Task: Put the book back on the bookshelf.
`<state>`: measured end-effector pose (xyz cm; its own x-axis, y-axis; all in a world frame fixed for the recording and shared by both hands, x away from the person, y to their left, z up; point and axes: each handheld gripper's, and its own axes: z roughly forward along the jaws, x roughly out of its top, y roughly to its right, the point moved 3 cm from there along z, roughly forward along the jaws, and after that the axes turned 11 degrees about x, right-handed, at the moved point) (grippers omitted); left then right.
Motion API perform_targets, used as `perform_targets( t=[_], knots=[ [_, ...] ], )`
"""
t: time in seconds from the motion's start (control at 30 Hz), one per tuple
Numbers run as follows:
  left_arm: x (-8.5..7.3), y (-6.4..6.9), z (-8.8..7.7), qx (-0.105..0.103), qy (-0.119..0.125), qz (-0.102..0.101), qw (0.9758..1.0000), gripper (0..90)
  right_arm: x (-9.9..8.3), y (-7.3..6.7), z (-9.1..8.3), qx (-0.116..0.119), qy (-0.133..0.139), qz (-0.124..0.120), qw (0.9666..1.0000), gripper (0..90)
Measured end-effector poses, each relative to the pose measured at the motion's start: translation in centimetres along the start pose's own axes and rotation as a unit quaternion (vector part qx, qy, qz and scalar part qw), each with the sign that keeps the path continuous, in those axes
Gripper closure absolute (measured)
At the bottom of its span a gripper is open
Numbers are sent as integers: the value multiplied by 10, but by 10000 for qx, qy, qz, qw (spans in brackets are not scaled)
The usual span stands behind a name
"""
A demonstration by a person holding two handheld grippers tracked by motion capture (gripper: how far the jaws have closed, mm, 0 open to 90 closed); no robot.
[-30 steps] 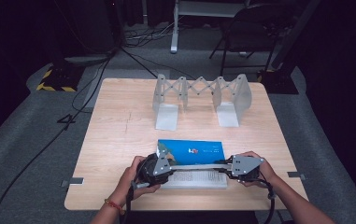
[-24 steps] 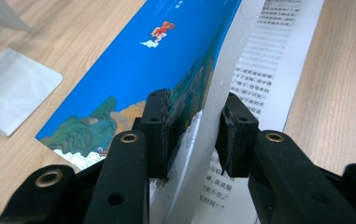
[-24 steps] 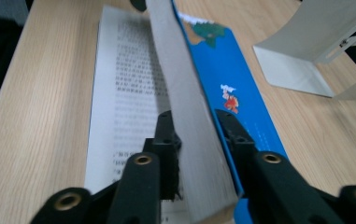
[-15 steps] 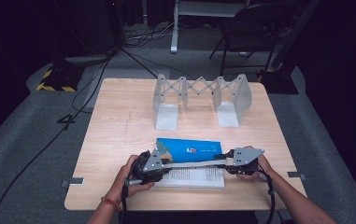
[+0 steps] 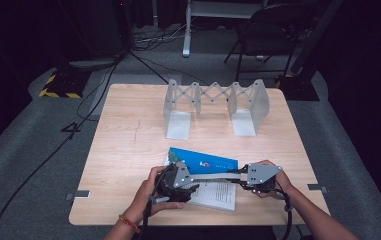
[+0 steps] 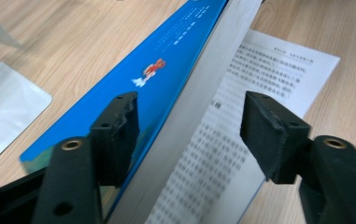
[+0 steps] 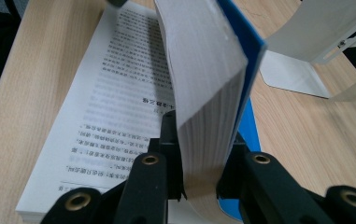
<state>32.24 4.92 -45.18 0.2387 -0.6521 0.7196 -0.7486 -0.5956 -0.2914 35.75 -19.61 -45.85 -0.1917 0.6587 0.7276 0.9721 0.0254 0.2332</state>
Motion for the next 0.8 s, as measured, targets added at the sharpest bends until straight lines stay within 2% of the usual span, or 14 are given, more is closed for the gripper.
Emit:
perform_targets(
  t=[0.1,0.13,0.2,0.3,0.37,0.4,0.5,0.53,0.57,0.63,0.67,0.7,0.73,0.8],
  knots=[
    [3,4,6,-64,-43,-1,10000,371,1,-1,1,-10,-15,-8,10000,776],
    [4,5,8,-38,-89,-5,10000,371,2,-1,1,-12,-20,-4,10000,776],
    [6,7,11,6,-28,-23,10000,388,2,-2,1,-20,-49,-11,10000,776],
    [7,9,13,201,-52,-84,9997,419,3,-1,1,-14,-47,32,10000,775],
    [6,8,13,338,-61,-42,9994,524,3,-1,2,-15,-56,55,10000,775],
    [5,8,13,293,-42,2,9996,570,3,-1,2,-27,-64,53,10000,774],
    [2,9,14,247,16,86,9997,633,4,-2,2,-62,-72,71,9999,768],
    [0,9,14,231,132,130,9996,658,4,-1,2,-63,-49,92,9999,756],
    [-2,8,14,232,273,134,9993,691,5,0,1,-53,33,148,9999,727],
    [-5,5,14,196,409,30,9990,716,6,5,-3,-55,402,457,9981,648],
    [-5,5,14,196,409,30,9990,730,5,8,-6,-153,486,543,9972,572],
    [-6,4,13,195,470,-11,9987,730,5,8,-6,-153,486,543,9972,572],
    [-7,2,12,152,532,-52,9985,735,3,12,-9,-312,486,614,9964,502],
    [-9,-4,8,107,708,-167,9973,742,-9,21,-19,-305,719,1005,9919,449]
  ],
)
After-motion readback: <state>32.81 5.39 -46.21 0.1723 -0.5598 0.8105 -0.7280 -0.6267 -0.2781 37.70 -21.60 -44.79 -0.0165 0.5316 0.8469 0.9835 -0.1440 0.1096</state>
